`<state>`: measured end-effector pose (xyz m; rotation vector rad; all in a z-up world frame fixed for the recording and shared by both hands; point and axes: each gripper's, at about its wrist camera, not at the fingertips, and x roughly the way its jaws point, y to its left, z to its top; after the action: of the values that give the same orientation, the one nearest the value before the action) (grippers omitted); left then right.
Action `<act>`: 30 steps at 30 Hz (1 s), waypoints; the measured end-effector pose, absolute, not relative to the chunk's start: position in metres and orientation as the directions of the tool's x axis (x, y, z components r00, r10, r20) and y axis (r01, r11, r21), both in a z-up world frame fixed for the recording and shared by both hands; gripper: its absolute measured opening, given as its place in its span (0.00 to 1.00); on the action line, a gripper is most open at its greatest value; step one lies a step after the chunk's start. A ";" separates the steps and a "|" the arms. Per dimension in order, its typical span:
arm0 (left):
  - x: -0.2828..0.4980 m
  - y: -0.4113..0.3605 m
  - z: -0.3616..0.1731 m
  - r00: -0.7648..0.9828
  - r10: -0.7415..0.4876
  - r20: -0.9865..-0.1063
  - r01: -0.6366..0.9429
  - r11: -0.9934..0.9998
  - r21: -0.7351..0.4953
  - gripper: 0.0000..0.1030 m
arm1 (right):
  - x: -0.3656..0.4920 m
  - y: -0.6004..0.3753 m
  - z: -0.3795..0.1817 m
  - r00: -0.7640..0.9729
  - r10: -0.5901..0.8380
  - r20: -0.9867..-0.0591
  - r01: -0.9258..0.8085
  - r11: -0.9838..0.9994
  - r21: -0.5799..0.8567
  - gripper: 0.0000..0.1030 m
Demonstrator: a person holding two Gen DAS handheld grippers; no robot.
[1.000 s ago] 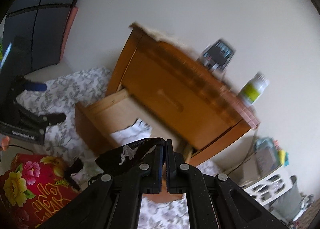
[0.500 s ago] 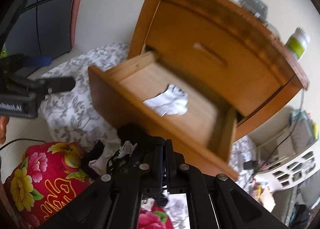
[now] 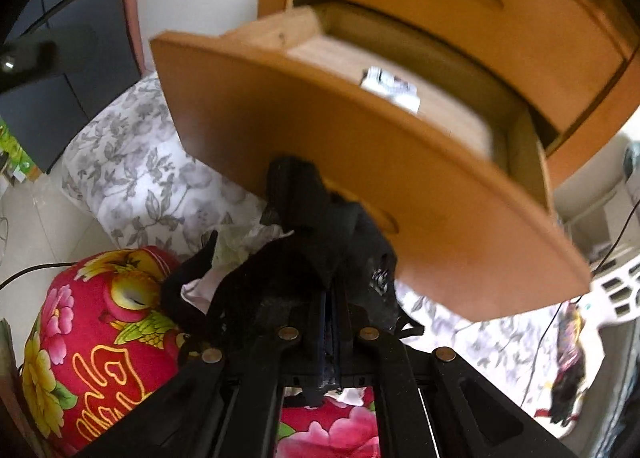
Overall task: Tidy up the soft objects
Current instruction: 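Carry the black lace garment over the cloth pile and lower it, then open the right tool to release the black lace onto the pile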
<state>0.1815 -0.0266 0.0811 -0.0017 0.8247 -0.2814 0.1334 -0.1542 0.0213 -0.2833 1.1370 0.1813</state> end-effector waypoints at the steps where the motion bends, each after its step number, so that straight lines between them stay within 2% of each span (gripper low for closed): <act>1: 0.182 -0.027 0.080 0.642 -0.247 -0.725 0.248 0.963 -0.109 0.98 | 0.134 -0.154 0.018 0.405 0.000 -0.914 -0.282 0.951 -0.125 0.03; 11: 0.185 -0.030 0.076 0.630 -0.248 -0.736 0.259 0.960 -0.102 0.98 | 0.137 -0.150 -0.006 0.349 0.006 -0.937 -0.279 0.955 -0.097 0.03; 19: 0.184 -0.029 0.077 0.632 -0.247 -0.734 0.255 0.961 -0.103 0.98 | 0.134 -0.156 0.013 0.351 0.027 -0.936 -0.252 0.965 -0.067 0.04; 26: 0.182 -0.027 0.081 0.640 -0.241 -0.730 0.247 0.964 -0.102 0.98 | 0.123 -0.165 0.037 0.401 0.058 -0.914 -0.223 0.974 -0.035 0.19; 30: 0.180 -0.029 0.083 0.643 -0.235 -0.729 0.245 0.965 -0.095 0.98 | 0.118 -0.175 0.057 0.463 0.080 -0.882 -0.180 0.984 -0.005 0.20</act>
<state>0.1802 -0.0285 0.0833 0.0130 0.8290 -0.2735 0.1176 -0.1751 0.0572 -0.1024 1.0776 0.1600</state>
